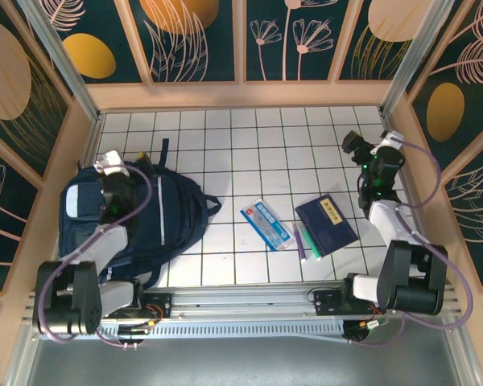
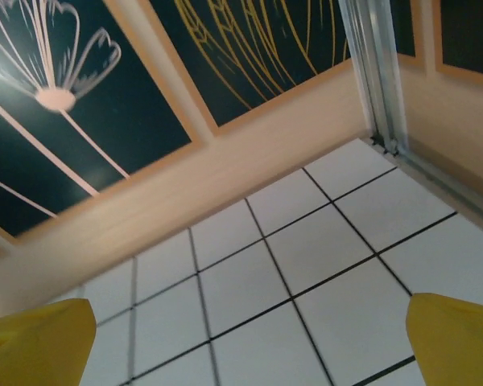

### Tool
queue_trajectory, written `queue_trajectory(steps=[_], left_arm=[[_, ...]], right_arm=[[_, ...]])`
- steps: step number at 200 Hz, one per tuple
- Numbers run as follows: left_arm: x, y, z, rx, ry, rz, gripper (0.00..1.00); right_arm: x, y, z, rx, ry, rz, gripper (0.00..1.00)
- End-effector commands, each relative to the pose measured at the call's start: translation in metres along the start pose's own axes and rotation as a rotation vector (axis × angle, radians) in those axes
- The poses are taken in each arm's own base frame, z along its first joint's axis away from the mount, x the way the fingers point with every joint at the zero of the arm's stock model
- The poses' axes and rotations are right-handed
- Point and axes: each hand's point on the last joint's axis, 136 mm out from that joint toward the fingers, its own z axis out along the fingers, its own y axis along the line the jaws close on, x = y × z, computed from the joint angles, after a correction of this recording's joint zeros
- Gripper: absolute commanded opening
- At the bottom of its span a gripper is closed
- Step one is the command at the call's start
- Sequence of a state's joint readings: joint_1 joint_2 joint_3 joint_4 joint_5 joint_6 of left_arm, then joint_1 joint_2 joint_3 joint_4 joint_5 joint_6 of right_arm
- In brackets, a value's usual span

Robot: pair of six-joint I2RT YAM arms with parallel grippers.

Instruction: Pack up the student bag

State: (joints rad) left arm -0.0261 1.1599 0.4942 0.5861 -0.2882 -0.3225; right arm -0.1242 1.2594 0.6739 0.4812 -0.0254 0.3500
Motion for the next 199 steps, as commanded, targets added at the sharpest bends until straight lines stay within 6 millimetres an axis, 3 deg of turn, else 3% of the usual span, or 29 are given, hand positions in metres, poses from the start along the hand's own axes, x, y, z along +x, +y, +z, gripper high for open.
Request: queue_trajectory(steps=[1,12,22,43,67,108,132,163,187,194,199], left_arm=[[0.013,0.031,-0.021,-0.213,0.178,-0.216,0.99],[0.017,0.011,-0.024,-0.093,0.221,-0.230,0.99],[0.025,-0.007,-0.027,-0.007,0.303,-0.248,0.99],[0.077,0.007,-0.041,-0.165,0.590,-0.335,0.99],[0.118,0.045,-0.070,-0.421,0.761,-0.321,0.99],[0.143,0.068,-0.097,-0.556,0.836,-0.327,0.99],[0.154,0.075,-0.104,-0.603,0.872,-0.335,0.99],[0.170,0.074,-0.105,-0.590,0.911,-0.349,0.99],[0.169,0.072,-0.106,-0.592,0.925,-0.347,0.99],[0.165,0.072,-0.106,-0.588,0.916,-0.342,0.99],[0.161,0.072,-0.104,-0.585,0.903,-0.334,0.99]], right_arm=[[0.084,0.015,-0.016,-0.028,0.343,0.128,0.99],[0.095,0.052,-0.025,-0.122,0.361,-0.024,0.99],[0.118,0.098,-0.041,-0.268,0.406,-0.152,0.99],[0.177,0.178,-0.087,-0.616,0.570,-0.302,0.99],[0.223,0.224,-0.115,-0.789,0.745,-0.350,0.99],[0.292,0.300,-0.153,-0.955,0.955,-0.356,0.99],[0.336,0.328,-0.170,-0.983,1.082,-0.357,0.99],[0.375,0.361,-0.175,-0.987,1.167,-0.343,0.99],[0.411,0.357,-0.159,-0.862,1.255,-0.363,0.87],[0.415,0.355,-0.155,-0.836,1.263,-0.350,0.79],[0.418,0.352,-0.152,-0.816,1.267,-0.340,0.66]])
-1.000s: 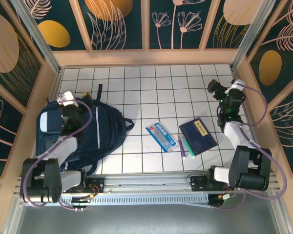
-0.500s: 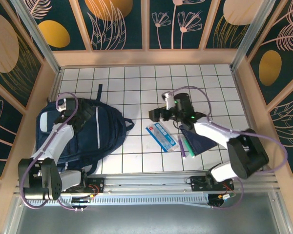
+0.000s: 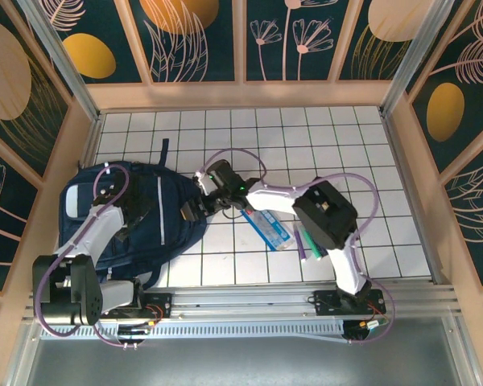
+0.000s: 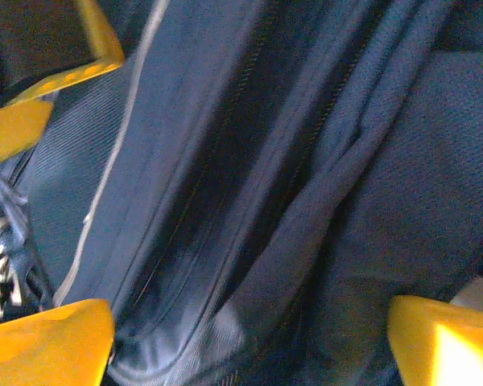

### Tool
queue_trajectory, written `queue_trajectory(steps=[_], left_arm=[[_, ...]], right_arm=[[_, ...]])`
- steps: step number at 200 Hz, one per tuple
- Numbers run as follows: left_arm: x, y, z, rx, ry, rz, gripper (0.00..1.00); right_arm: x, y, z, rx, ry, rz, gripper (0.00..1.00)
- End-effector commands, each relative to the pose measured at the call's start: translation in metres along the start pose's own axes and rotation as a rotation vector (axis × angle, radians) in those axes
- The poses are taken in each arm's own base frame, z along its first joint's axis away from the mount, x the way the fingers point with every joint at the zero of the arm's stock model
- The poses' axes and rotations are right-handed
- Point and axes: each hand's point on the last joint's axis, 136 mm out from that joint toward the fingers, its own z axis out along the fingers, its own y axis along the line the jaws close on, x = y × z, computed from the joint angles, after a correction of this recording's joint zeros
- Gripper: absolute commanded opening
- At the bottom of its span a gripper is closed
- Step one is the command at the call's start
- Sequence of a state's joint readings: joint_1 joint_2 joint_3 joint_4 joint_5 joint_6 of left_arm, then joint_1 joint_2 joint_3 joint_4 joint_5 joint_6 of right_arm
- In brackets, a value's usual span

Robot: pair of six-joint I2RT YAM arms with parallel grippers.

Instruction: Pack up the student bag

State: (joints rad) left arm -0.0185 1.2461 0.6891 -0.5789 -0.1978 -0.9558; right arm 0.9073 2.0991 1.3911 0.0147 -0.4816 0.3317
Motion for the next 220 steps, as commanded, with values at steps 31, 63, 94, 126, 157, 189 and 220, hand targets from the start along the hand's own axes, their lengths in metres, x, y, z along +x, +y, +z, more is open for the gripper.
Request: queue_trajectory(steps=[31,63,94,126,157,189,220], left_arm=[[-0.033,0.027,-0.025,-0.131,-0.106,0.038,0.99],[-0.057,-0.018,-0.009,0.082,-0.087,0.088,0.99],[-0.060,-0.077,0.019,0.258,-0.026,0.058,0.99],[-0.065,-0.155,0.024,0.332,-0.058,0.220,0.99],[-0.087,-0.208,0.019,0.388,-0.106,0.345,0.99],[-0.111,-0.214,-0.027,0.374,-0.161,0.399,0.99],[-0.079,-0.173,-0.037,0.312,-0.030,0.340,0.99]], right_arm=[[-0.006,-0.032,-0.008,0.085,-0.021,0.240,0.00],[-0.019,-0.054,-0.085,0.051,-0.255,0.451,0.00],[0.013,-0.021,-0.083,-0.009,-0.081,0.282,0.00],[0.077,0.070,-0.049,-0.152,0.181,-0.098,0.46],[0.065,0.069,-0.066,-0.095,0.115,-0.193,0.60],[0.010,-0.007,-0.104,0.201,-0.045,-0.076,0.69],[-0.019,-0.041,-0.103,0.277,-0.108,0.064,0.77]])
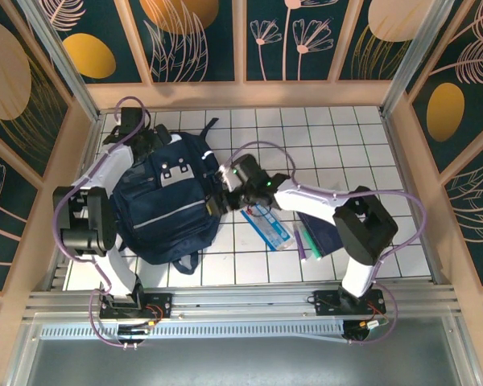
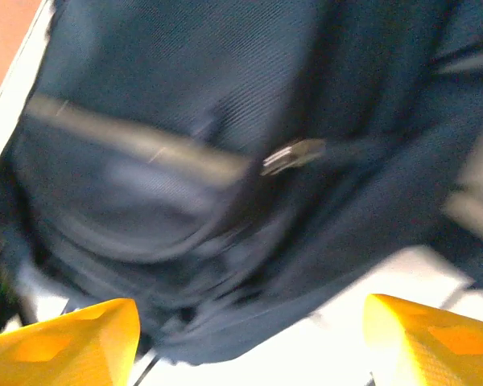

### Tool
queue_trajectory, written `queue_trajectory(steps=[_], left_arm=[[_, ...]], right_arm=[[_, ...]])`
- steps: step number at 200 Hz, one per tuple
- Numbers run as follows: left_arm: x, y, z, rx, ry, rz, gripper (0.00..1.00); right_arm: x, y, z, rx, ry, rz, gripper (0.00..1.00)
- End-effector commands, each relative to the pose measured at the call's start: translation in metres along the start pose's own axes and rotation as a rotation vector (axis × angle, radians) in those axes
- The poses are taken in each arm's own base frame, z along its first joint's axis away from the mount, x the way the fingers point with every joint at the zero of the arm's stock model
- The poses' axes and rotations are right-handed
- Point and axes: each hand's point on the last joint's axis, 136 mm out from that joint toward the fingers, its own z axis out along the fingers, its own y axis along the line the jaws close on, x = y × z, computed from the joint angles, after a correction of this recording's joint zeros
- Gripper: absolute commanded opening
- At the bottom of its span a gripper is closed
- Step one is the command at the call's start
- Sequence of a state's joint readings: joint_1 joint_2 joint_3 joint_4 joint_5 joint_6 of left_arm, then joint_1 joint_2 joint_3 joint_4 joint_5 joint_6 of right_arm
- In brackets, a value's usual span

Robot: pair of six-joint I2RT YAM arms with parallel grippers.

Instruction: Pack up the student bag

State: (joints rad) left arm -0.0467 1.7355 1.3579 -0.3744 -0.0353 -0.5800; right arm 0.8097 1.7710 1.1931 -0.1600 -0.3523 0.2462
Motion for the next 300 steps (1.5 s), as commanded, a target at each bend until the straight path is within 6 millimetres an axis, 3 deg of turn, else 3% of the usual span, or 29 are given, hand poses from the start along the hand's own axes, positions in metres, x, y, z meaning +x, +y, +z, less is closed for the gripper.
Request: queue_trajectory(steps=[1,37,57,76,94,116,146,182,188,199,207,240,250,272,300], left_arm=[[0.040,0.025,-0.031,-0.066,0.136,-0.033,0.99],[0.114,0.104,-0.069,-0.299,0.180,-0.139,0.99],[0.154,0.144,-0.083,-0.412,0.222,-0.145,0.99],[0.177,0.158,-0.080,-0.428,0.246,-0.164,0.99],[0.189,0.149,-0.059,-0.350,0.273,-0.201,0.99],[0.184,0.146,-0.037,-0.345,0.251,-0.231,0.99],[0.156,0.107,-0.006,-0.200,0.216,-0.234,0.98],[0.112,0.041,0.013,-0.028,0.157,-0.199,0.99],[0.112,0.037,0.016,-0.015,0.167,-0.197,0.99],[0.093,0.021,0.016,0.027,0.139,-0.188,0.99],[0.084,0.014,0.017,0.050,0.112,-0.160,0.99],[0.048,0.002,0.015,0.040,0.034,-0.024,0.99],[0.042,-0.004,0.009,0.052,0.037,0.000,0.99],[0.038,-0.025,-0.020,0.171,0.031,0.070,0.99],[0.057,-0.058,-0.064,0.354,0.008,0.252,0.99]], right_arm=[[-0.022,-0.016,0.004,0.091,-0.038,0.073,0.77],[-0.033,-0.024,0.046,0.090,0.014,0.214,0.76],[-0.034,-0.039,0.062,0.126,0.032,0.285,0.75],[-0.031,-0.052,0.079,0.154,0.049,0.302,0.72],[-0.032,-0.052,0.087,0.117,0.061,0.325,0.58],[-0.048,-0.049,0.075,0.067,0.011,0.360,0.00],[-0.068,-0.066,0.034,0.064,-0.103,0.411,0.00],[-0.069,-0.115,0.001,0.115,-0.156,0.453,0.00],[-0.070,-0.123,-0.001,0.122,-0.160,0.455,0.00],[-0.071,-0.129,0.003,0.119,-0.156,0.446,0.00],[-0.076,-0.152,0.000,0.131,-0.173,0.471,0.00],[-0.093,-0.180,0.011,0.107,-0.211,0.553,0.00],[-0.103,-0.177,0.012,0.072,-0.230,0.584,0.00],[-0.119,-0.151,0.017,-0.050,-0.246,0.583,0.01],[-0.122,-0.127,0.010,-0.126,-0.196,0.494,0.25]])
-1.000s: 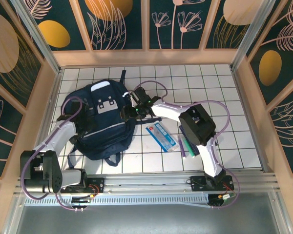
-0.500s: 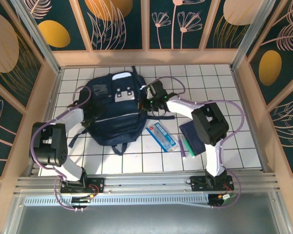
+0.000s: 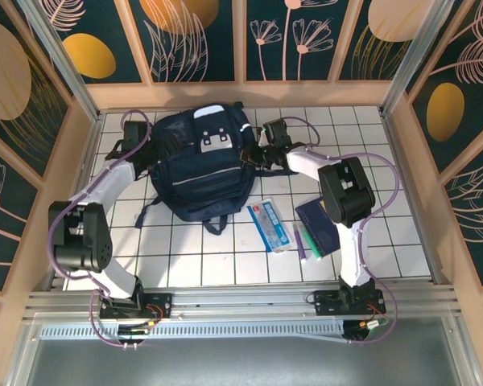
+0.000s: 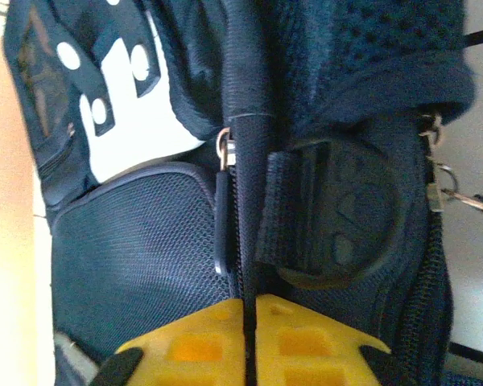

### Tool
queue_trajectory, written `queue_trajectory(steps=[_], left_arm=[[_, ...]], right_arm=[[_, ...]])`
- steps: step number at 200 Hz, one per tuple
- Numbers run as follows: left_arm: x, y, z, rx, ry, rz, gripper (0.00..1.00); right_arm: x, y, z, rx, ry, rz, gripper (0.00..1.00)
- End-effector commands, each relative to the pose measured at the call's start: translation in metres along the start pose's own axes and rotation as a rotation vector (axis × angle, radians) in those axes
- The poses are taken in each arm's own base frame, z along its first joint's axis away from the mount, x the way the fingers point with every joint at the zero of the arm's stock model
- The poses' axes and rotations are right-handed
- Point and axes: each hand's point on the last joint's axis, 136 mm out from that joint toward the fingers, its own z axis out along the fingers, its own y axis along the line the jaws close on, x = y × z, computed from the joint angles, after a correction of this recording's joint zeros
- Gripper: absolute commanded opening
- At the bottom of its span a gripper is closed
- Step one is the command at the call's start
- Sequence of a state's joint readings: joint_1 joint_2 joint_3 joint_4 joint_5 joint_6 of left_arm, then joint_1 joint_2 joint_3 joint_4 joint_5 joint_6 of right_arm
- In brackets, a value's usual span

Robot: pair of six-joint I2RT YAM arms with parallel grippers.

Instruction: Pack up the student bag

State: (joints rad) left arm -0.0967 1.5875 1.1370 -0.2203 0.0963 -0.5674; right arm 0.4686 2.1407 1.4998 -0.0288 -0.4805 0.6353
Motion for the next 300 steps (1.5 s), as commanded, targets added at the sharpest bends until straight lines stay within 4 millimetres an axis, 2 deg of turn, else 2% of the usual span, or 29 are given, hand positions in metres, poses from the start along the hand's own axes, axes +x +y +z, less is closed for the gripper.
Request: queue_trajectory(steps=[1,12,23,47,66,90,108,131,145,156,160,172,182,188,206,215,226,233,246,263,281,300], left_arm=[[0.015,-0.043,-0.036,0.174,-0.001,0.213,0.99],[0.035,-0.059,-0.041,0.218,0.023,0.341,0.97],[0.058,-0.071,-0.041,0.225,0.061,0.464,0.98],[0.111,-0.096,-0.036,0.234,0.213,0.673,0.95],[0.136,-0.103,-0.021,0.137,0.241,0.891,0.95],[0.148,-0.095,0.007,0.003,0.306,1.010,0.92],[0.154,-0.090,0.024,-0.039,0.334,1.040,0.91],[0.156,-0.089,0.036,-0.075,0.325,1.067,0.90],[0.150,-0.082,0.043,-0.136,0.302,1.070,0.86],[0.147,-0.079,0.049,-0.167,0.281,1.084,0.77],[0.145,-0.078,0.051,-0.180,0.270,1.090,0.71],[0.137,-0.075,0.053,-0.217,0.234,1.109,0.44],[0.131,-0.079,0.049,-0.217,0.218,1.129,0.13],[0.126,-0.086,0.043,-0.200,0.212,1.138,0.00],[0.100,-0.107,0.014,-0.158,0.115,1.132,0.00],[0.086,-0.117,-0.006,-0.126,0.048,1.131,0.00],[0.074,-0.127,-0.028,-0.087,-0.030,1.134,0.00],[0.068,-0.132,-0.041,-0.056,-0.075,1.137,0.00],[0.063,-0.142,-0.061,0.013,-0.130,1.140,0.00],[0.068,-0.151,-0.075,0.102,-0.149,1.163,0.00],[0.069,-0.150,-0.076,0.112,-0.159,1.171,0.00],[0.073,-0.153,-0.081,0.157,-0.163,1.189,0.00]], right_arm=[[0.001,0.046,-0.007,-0.142,0.040,-0.078,0.26],[-0.001,0.044,-0.021,-0.115,0.020,-0.134,0.38],[-0.005,0.036,-0.041,-0.076,-0.011,-0.167,0.45],[-0.011,0.007,-0.089,-0.015,-0.094,-0.161,0.50],[-0.012,-0.017,-0.128,0.090,-0.169,-0.167,0.52],[-0.002,-0.038,-0.158,0.217,-0.222,-0.170,0.54],[0.007,-0.037,-0.170,0.216,-0.250,-0.181,0.54],[0.013,-0.043,-0.182,0.241,-0.291,-0.176,0.54],[0.016,-0.042,-0.184,0.232,-0.300,-0.179,0.54],[0.016,-0.038,-0.184,0.213,-0.303,-0.198,0.54],[0.016,-0.037,-0.185,0.210,-0.306,-0.205,0.54],[0.014,-0.033,-0.187,0.202,-0.320,-0.231,0.54],[0.011,-0.030,-0.189,0.199,-0.330,-0.253,0.54],[0.011,-0.026,-0.190,0.189,-0.329,-0.276,0.55],[0.013,-0.011,-0.186,0.122,-0.300,-0.403,0.55],[0.025,0.003,-0.178,0.021,-0.248,-0.526,0.57],[0.051,0.018,-0.168,-0.127,-0.149,-0.689,0.58],[0.060,0.016,-0.161,-0.154,-0.106,-0.751,0.58],[0.053,0.011,-0.152,-0.134,-0.102,-0.812,0.58],[0.042,0.012,-0.143,-0.132,-0.124,-0.912,0.58],[0.037,0.018,-0.133,-0.166,-0.157,-1.029,0.58],[0.035,0.018,-0.118,-0.199,-0.162,-1.080,0.58]])
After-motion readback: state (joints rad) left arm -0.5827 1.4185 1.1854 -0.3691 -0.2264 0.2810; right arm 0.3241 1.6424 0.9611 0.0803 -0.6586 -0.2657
